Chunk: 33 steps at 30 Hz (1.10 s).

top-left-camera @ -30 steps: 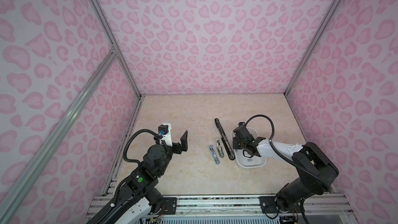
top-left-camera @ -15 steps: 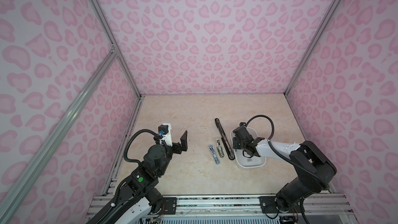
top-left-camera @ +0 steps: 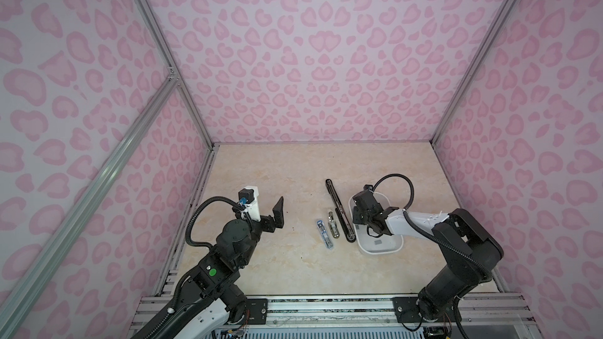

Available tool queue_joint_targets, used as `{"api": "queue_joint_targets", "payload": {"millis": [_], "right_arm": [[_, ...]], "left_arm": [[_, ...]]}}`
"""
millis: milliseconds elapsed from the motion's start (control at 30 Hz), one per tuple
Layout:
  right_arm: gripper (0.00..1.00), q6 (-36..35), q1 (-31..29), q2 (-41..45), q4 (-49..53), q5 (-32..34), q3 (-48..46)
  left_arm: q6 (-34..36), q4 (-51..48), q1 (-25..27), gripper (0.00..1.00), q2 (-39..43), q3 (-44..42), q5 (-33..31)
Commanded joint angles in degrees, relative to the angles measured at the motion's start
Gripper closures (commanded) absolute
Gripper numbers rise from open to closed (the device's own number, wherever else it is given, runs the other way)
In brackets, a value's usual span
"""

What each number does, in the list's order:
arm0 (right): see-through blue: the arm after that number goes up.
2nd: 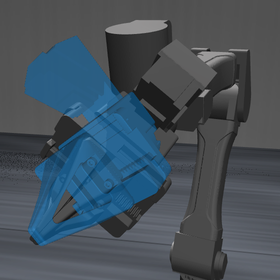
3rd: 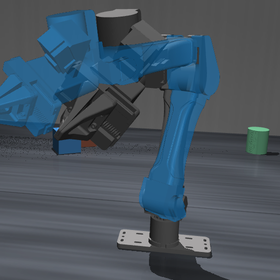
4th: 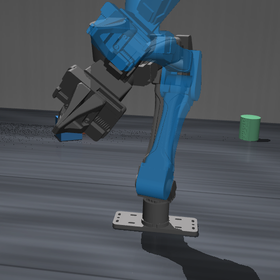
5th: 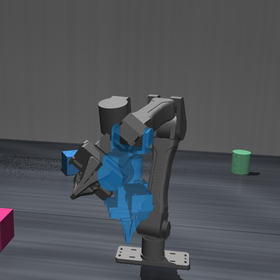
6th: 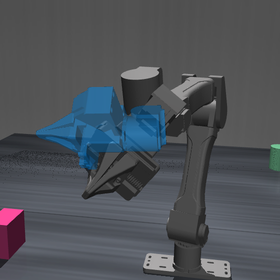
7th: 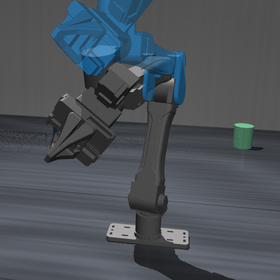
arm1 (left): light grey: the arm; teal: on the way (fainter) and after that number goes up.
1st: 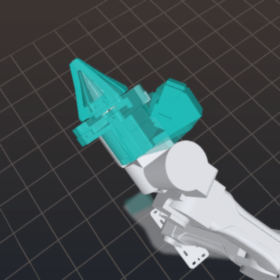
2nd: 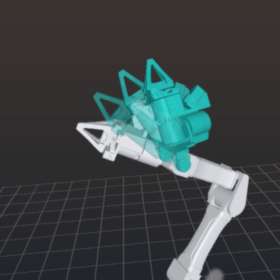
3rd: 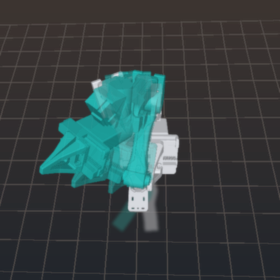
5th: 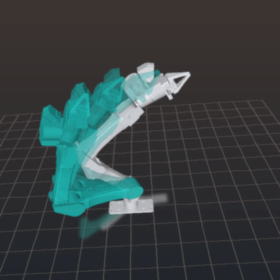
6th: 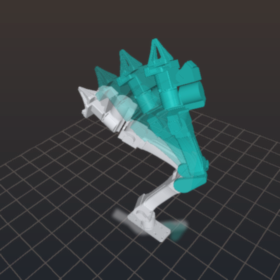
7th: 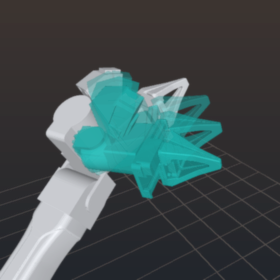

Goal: Load the staples into the stapler

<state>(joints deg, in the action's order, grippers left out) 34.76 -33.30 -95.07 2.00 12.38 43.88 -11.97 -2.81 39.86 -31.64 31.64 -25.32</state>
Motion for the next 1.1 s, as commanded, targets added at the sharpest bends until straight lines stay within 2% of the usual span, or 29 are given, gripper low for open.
{"api": "queue_joint_targets", "payload": {"millis": [0,500,1067], "right_arm": [[0.70,-0.18,0.14,0.20,1.10,2.76,-0.17],[0.76,-0.96,0.25,-1.35,3.98,6.58,1.43],[0.76,-1.60,0.34,-3.38,4.31,5.90,3.09]], "left_arm": [[0.37,2.19,-0.01,0.03,-0.01,-0.06,-0.12],[0.37,2.08,-0.01,0.03,0.16,-0.05,0.35],[0.28,1.85,0.01,0.03,0.44,-0.16,0.64]]}}
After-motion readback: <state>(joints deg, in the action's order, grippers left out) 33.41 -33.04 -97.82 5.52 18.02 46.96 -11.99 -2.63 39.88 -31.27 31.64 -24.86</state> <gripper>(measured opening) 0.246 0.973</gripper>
